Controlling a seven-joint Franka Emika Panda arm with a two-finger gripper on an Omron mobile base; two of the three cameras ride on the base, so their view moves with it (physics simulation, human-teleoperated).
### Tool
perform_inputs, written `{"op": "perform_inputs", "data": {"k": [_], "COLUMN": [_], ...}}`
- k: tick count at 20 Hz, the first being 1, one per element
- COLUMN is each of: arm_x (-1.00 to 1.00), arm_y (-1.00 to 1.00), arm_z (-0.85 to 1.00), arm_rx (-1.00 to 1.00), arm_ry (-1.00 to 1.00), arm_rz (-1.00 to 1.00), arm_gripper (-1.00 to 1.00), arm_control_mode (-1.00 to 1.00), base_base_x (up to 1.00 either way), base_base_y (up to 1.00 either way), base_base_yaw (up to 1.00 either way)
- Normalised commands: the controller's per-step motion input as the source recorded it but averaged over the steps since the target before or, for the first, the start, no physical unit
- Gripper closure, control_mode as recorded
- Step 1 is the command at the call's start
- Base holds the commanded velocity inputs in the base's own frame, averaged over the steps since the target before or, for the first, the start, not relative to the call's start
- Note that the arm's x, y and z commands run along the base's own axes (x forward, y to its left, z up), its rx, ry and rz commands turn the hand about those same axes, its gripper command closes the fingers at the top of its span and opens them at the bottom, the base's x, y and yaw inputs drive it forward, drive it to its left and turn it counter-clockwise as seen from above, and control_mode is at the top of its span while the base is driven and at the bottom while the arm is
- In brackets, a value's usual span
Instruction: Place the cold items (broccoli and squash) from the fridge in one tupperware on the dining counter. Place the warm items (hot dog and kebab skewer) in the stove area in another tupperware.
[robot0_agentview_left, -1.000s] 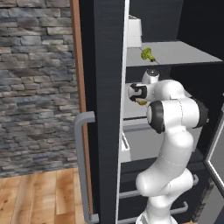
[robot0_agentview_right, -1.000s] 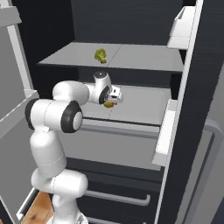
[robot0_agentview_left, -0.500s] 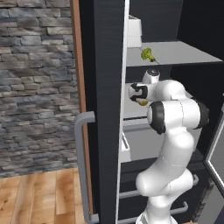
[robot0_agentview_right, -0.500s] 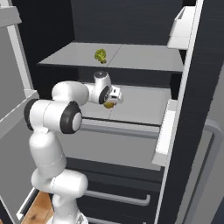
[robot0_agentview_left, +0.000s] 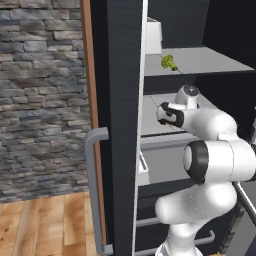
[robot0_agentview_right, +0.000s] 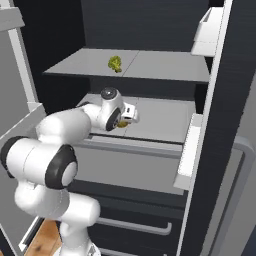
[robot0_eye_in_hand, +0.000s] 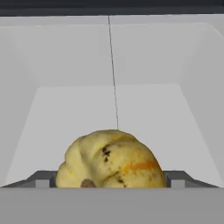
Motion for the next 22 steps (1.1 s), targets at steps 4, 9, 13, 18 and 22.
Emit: {"op": "perform_inputs", "data": {"k": [4, 9, 13, 18, 22], "arm_x": [-0.81, -0.86, -0.95, -0.96, -0.98], "arm_y": [-0.02, 0.00, 0.00, 0.00, 0.00], "arm_z": [0.90, 0.77, 0.70, 0.61, 0.52], "arm_rx": [0.00, -0.01, -0.02, -0.02, -0.03], "arm_ry": [0.00, 0.01, 0.06, 0.12, 0.11], "arm_rz": [0.00, 0.00, 0.00, 0.00, 0.00], "arm_gripper": [1.00, 1.00, 1.00, 1.00, 1.00], "arm_control_mode": [-1.00, -1.00, -1.00, -1.00, -1.00], "base_base_x": [0.00, 0.00, 0.00, 0.00, 0.00], "base_base_y": [0.00, 0.00, 0.00, 0.00, 0.00], "base_base_yaw": [0.00, 0.00, 0.00, 0.00, 0.00]}}
